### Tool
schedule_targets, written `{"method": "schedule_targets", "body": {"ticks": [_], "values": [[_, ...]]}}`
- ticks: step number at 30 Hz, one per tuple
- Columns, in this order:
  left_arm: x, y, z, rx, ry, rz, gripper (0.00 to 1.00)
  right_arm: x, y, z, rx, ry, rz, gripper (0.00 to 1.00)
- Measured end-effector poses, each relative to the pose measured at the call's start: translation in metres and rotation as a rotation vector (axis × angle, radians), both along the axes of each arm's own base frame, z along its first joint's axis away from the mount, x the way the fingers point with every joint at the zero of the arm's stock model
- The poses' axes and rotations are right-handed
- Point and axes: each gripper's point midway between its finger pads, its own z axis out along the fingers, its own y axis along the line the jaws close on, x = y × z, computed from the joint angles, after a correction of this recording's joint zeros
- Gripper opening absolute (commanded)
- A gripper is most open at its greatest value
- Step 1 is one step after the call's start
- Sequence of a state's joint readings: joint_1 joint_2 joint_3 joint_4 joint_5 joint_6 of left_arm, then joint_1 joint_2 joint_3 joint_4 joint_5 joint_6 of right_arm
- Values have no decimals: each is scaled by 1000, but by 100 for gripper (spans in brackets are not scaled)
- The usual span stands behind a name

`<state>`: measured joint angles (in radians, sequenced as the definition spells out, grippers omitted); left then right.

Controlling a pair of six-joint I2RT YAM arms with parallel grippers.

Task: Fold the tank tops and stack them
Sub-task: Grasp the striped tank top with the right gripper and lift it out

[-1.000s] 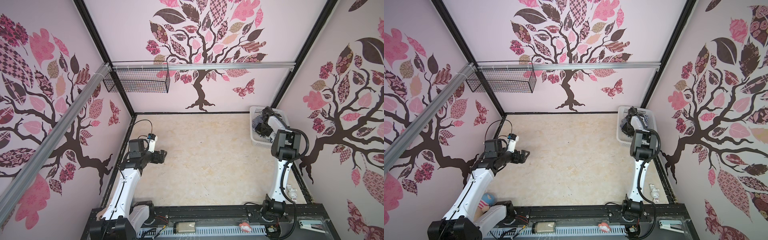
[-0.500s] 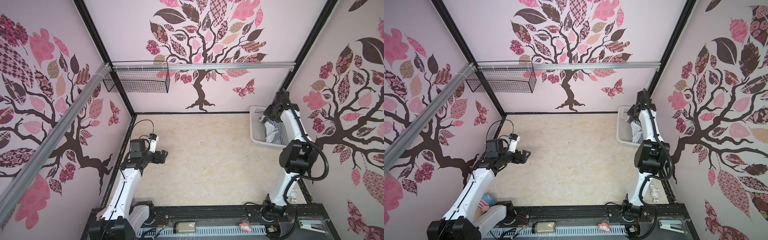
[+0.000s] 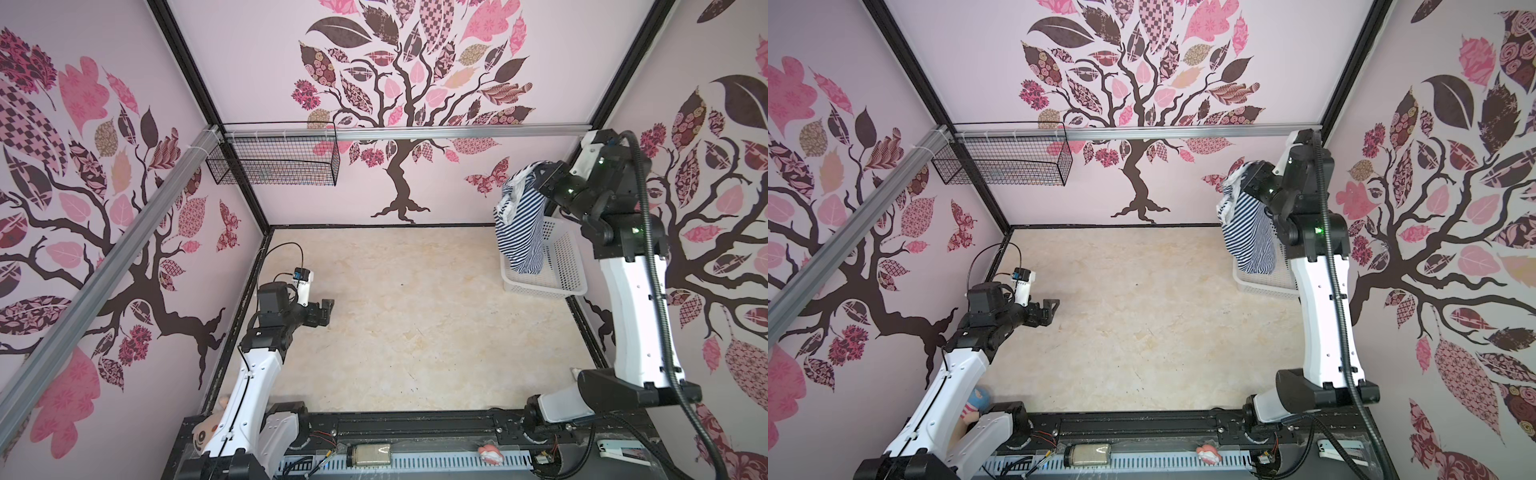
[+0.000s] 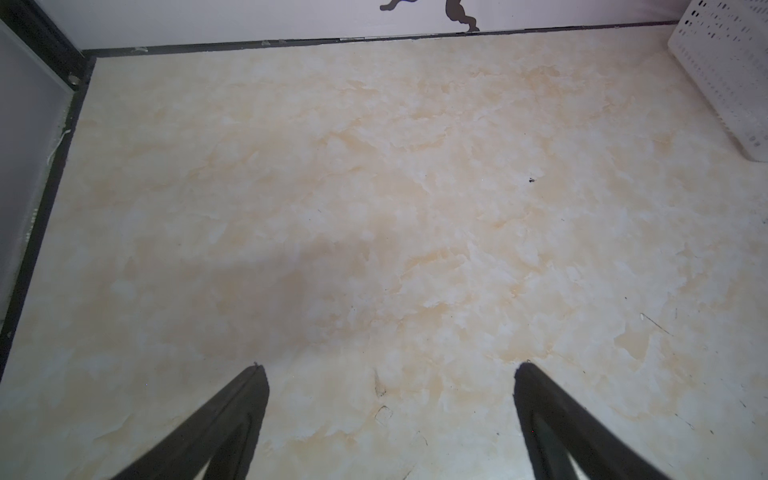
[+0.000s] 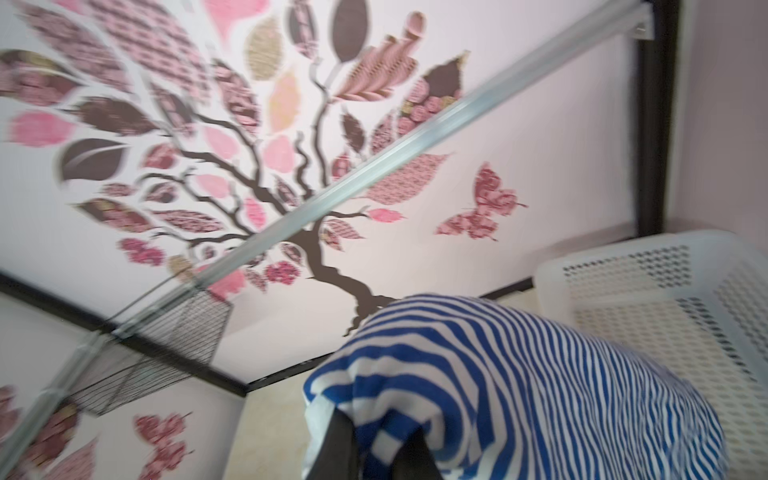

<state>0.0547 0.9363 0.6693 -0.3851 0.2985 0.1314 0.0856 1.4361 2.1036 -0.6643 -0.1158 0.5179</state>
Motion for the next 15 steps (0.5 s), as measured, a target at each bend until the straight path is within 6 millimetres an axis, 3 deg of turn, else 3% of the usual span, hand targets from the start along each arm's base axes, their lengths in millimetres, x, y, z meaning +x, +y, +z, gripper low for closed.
{"method": "schedule_targets", "body": {"ticks": [3, 7, 11, 15], "values": [[4, 4, -2, 1, -4, 20, 97, -39, 26, 29, 54, -95, 154, 0], [8, 13, -3, -2, -9, 56, 97, -74, 52, 36, 123, -142, 337, 0], [10, 17, -1, -7, -16, 72, 97, -79, 72, 15, 169, -96, 472, 0], [9, 13, 0, -20, -18, 54, 97, -63, 84, -32, 202, 24, 522, 0]]}}
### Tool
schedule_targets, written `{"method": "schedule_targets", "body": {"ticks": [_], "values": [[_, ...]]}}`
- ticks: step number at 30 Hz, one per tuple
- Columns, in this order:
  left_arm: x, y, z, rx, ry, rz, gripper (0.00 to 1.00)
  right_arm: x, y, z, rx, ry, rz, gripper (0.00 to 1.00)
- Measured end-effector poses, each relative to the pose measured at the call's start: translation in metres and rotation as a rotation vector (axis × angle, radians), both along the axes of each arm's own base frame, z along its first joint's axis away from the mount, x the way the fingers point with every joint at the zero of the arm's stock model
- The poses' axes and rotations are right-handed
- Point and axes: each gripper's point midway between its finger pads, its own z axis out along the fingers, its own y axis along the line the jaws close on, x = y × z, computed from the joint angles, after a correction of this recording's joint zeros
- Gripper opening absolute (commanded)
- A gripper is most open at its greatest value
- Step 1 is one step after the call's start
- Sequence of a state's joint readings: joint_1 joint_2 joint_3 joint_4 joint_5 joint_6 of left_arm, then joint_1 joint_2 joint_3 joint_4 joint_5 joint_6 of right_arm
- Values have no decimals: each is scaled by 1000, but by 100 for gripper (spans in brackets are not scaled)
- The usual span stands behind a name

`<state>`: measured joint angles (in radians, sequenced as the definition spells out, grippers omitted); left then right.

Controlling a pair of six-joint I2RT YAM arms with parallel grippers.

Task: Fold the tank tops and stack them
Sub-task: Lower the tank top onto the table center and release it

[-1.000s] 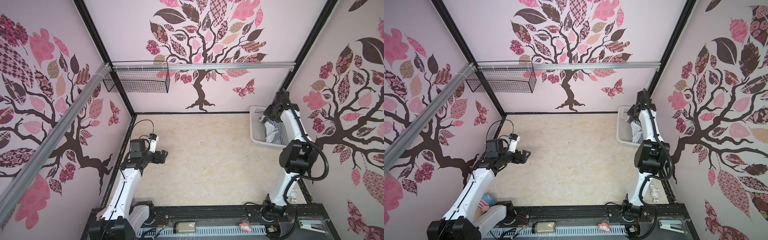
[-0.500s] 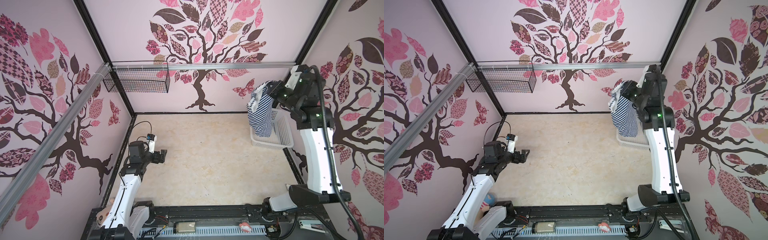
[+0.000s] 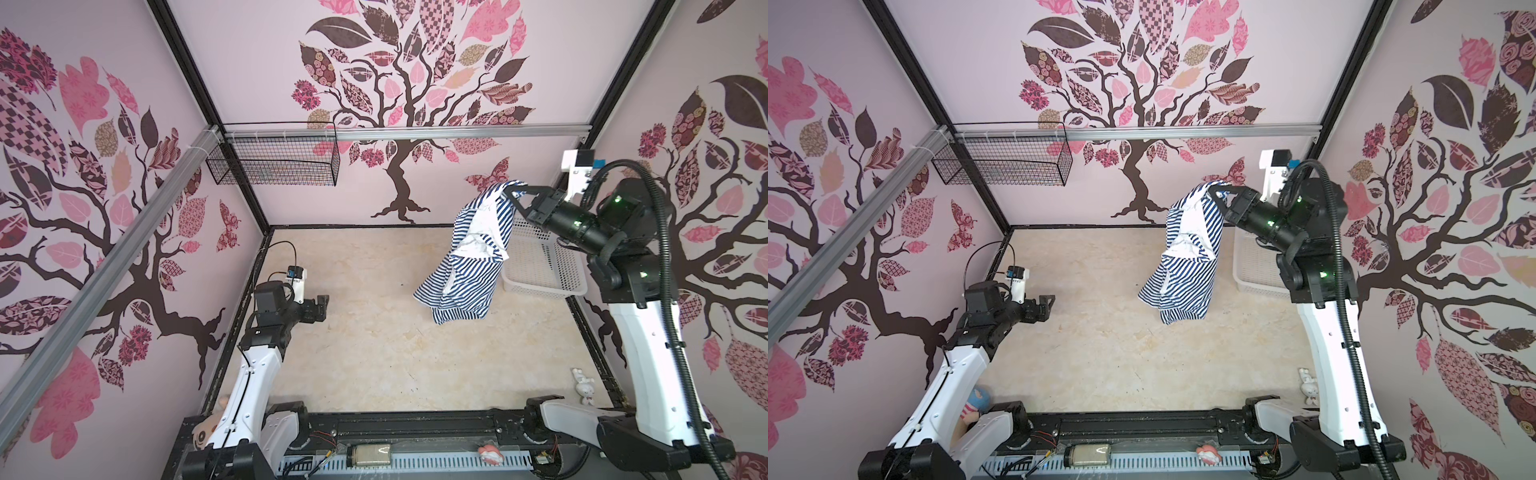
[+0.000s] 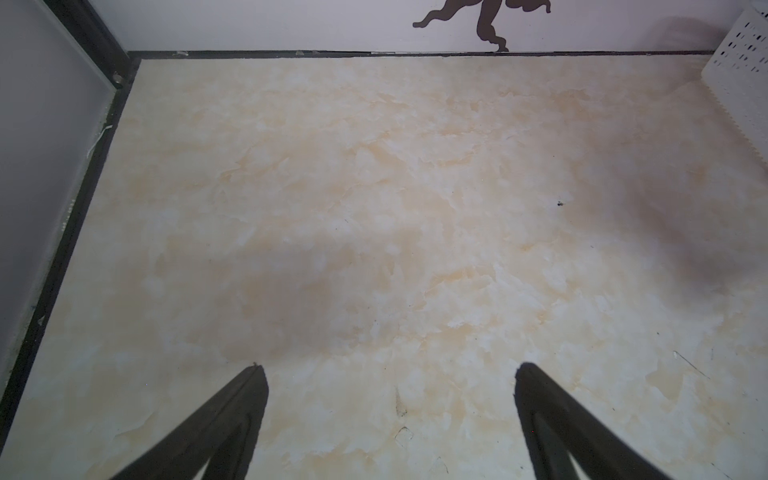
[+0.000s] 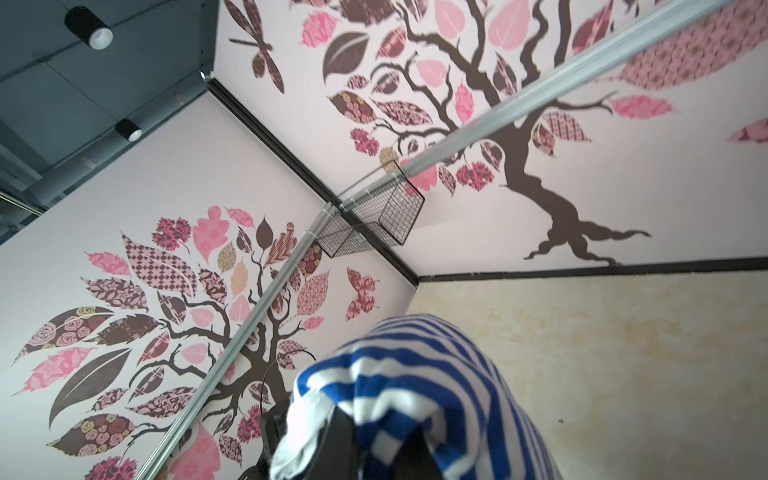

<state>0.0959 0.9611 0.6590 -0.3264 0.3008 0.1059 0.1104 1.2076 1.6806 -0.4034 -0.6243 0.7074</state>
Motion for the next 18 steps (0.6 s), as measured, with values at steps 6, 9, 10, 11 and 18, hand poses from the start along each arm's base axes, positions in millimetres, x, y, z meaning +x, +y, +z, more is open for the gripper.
{"method": "schedule_targets", "body": {"ticks": [6, 9, 10, 11, 18], "values": [[-1, -6, 1, -14, -2, -31, 97, -7, 1, -40, -2, 103, 9, 0], [-1, -9, -1, -26, 4, -47, 97, -30, 1, -25, 24, 57, 25, 0], [-1, -10, -2, -31, 10, -53, 97, -38, 3, -19, 32, 37, 38, 0], [-1, -11, -4, -36, 16, -58, 97, -45, 8, -14, 36, 20, 54, 0], [-1, -14, -13, -51, 50, -74, 97, -57, 116, -51, -61, 68, 293, 0]]}}
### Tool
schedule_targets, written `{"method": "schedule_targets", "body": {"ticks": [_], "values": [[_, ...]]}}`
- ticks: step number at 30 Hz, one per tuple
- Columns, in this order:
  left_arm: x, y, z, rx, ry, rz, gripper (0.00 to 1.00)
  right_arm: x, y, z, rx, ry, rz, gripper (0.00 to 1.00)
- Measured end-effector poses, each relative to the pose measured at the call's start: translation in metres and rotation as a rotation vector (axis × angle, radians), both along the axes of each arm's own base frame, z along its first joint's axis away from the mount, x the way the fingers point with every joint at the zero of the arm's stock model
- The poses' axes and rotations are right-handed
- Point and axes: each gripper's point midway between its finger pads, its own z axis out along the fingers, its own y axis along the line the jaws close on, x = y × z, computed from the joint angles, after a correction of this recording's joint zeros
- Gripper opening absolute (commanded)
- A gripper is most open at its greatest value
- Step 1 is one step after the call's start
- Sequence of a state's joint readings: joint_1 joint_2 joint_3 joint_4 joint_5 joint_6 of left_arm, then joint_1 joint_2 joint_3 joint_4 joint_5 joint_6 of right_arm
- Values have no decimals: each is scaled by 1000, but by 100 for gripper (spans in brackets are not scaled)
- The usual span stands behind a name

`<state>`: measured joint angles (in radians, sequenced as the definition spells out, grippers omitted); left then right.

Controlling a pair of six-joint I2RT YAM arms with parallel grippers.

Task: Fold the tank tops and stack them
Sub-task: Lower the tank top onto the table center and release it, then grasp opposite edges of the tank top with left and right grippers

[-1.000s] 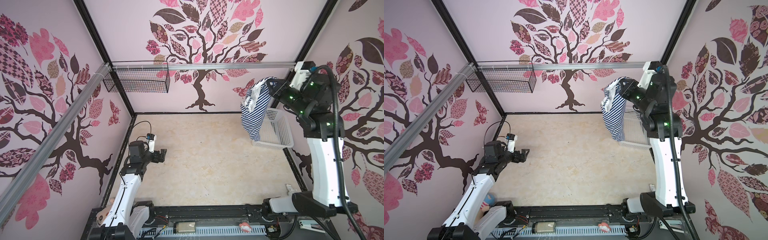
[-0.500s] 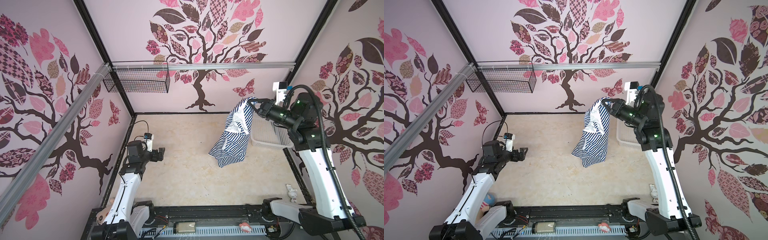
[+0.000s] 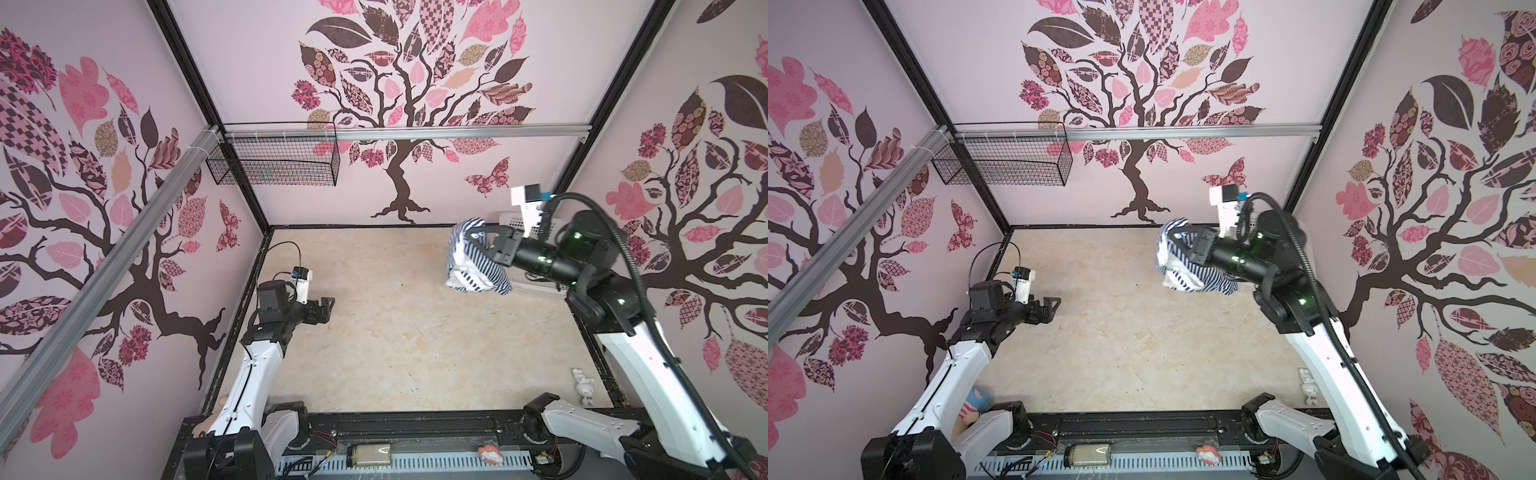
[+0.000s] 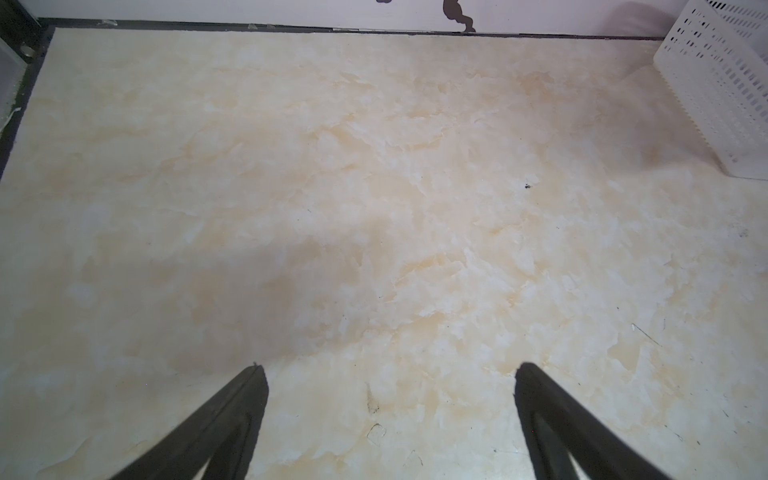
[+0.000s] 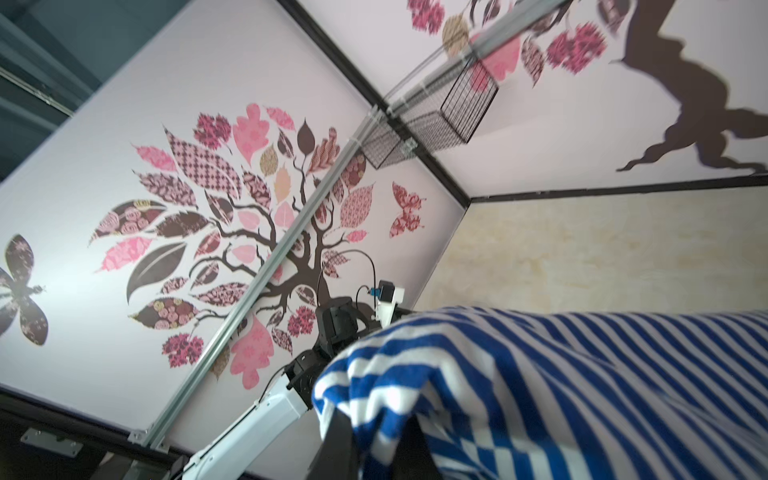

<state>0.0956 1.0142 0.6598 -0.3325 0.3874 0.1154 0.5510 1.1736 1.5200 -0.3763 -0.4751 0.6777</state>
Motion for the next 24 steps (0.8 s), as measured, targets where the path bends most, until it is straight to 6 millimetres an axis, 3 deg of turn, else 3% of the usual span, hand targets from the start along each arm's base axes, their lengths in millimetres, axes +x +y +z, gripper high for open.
{"method": "schedule_targets", "body": {"ticks": [2, 4, 6, 8, 9, 11, 14, 16, 17, 18, 21, 24], "values": [[0, 0, -1, 4, 1, -3, 97, 17, 36, -42, -66, 63, 32, 0], [-1, 0, -1, 8, 3, -4, 97, 37, 65, -104, -146, 159, 45, 0], [-3, 2, -1, 19, 6, 2, 97, 50, 81, -183, -239, 288, 40, 0], [-5, 5, -1, 32, 8, 12, 97, 53, 88, -247, -320, 397, 36, 0], [-5, 7, -1, 38, 12, 18, 97, 53, 91, -272, -351, 442, 35, 9], [-6, 11, 0, 46, 19, 31, 97, 53, 101, -303, -384, 493, 44, 38], [-3, 13, 3, 49, 29, 34, 97, 52, 116, -319, -388, 505, 71, 63], [-1, 11, 6, 42, 42, 18, 97, 50, 121, -317, -386, 491, 80, 76], [0, 9, 7, 35, 51, 4, 97, 50, 122, -313, -384, 478, 83, 78], [0, 7, 9, 27, 59, -10, 97, 51, 122, -307, -382, 460, 78, 89], [-2, -5, 10, 4, 84, -72, 97, 59, 111, -281, -370, 398, 39, 93], [-13, -28, 4, 20, 118, -174, 97, 68, 85, -250, -367, 338, -36, 93]]}}
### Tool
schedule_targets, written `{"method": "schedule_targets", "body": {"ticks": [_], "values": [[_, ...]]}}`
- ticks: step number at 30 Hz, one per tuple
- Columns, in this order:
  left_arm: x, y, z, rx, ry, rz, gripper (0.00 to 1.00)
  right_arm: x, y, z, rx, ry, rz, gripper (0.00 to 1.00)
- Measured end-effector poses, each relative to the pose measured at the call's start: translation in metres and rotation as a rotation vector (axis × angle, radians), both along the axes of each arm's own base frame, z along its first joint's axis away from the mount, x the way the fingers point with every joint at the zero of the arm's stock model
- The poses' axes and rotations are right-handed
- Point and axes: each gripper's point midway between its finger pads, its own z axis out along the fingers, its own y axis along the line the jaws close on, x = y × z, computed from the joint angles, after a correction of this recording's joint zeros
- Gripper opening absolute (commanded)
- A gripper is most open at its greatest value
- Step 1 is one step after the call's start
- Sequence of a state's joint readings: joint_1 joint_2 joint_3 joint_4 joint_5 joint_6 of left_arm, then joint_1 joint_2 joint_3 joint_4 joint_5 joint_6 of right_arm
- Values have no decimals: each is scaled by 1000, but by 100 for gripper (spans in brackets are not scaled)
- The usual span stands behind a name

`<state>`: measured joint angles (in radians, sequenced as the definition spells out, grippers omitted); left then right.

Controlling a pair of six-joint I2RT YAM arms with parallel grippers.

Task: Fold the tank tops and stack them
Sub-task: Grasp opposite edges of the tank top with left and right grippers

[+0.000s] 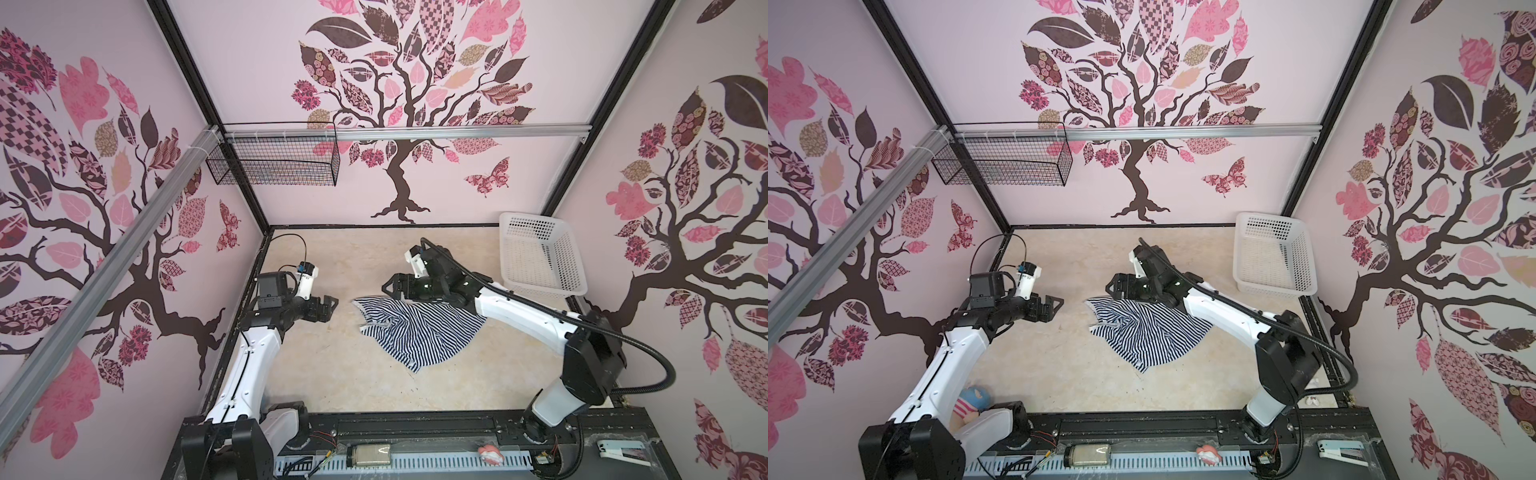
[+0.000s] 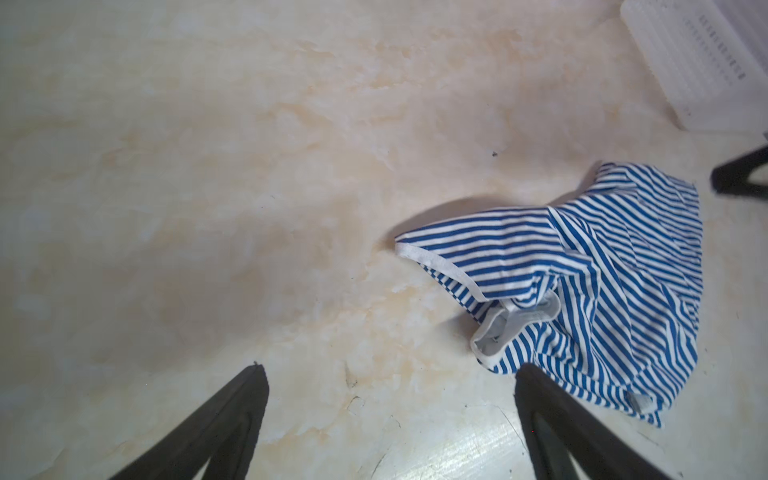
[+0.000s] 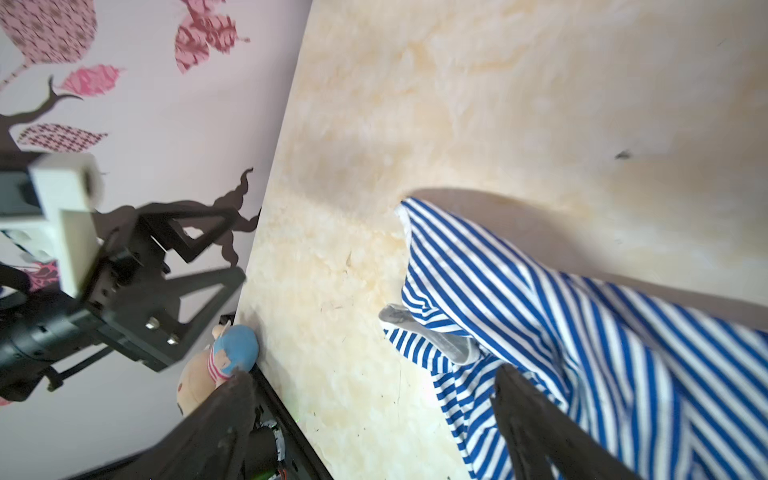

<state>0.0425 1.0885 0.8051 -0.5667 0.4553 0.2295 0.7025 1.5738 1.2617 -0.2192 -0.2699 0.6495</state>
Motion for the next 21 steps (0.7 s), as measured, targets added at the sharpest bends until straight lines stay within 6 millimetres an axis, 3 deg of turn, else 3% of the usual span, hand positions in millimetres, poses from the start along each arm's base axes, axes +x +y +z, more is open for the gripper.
{"method": "schedule_targets", "body": {"ticks": [3, 5, 6, 9, 13, 15, 19, 21], "values": [[-14, -29, -11, 31, 37, -131, 97, 11, -39, 18, -42, -53, -93, 94], [-24, -42, -22, 48, 79, -202, 97, 17, -75, 11, -79, -52, -168, 94], [-26, -45, -27, 53, 99, -220, 97, 18, -91, 4, -98, -42, -202, 94], [-31, -47, -42, 64, 159, -249, 97, 10, -145, -43, -213, 43, -312, 94], [-31, -49, -55, 72, 203, -271, 97, -16, -176, -95, -360, 153, -349, 92], [-29, -53, -59, 71, 224, -289, 97, -22, -192, -109, -389, 189, -377, 91], [-24, -65, -65, 73, 254, -337, 97, -23, -248, -130, -400, 259, -526, 90], [-23, -73, -71, 88, 269, -365, 97, -24, -266, -137, -405, 285, -579, 89]]}}
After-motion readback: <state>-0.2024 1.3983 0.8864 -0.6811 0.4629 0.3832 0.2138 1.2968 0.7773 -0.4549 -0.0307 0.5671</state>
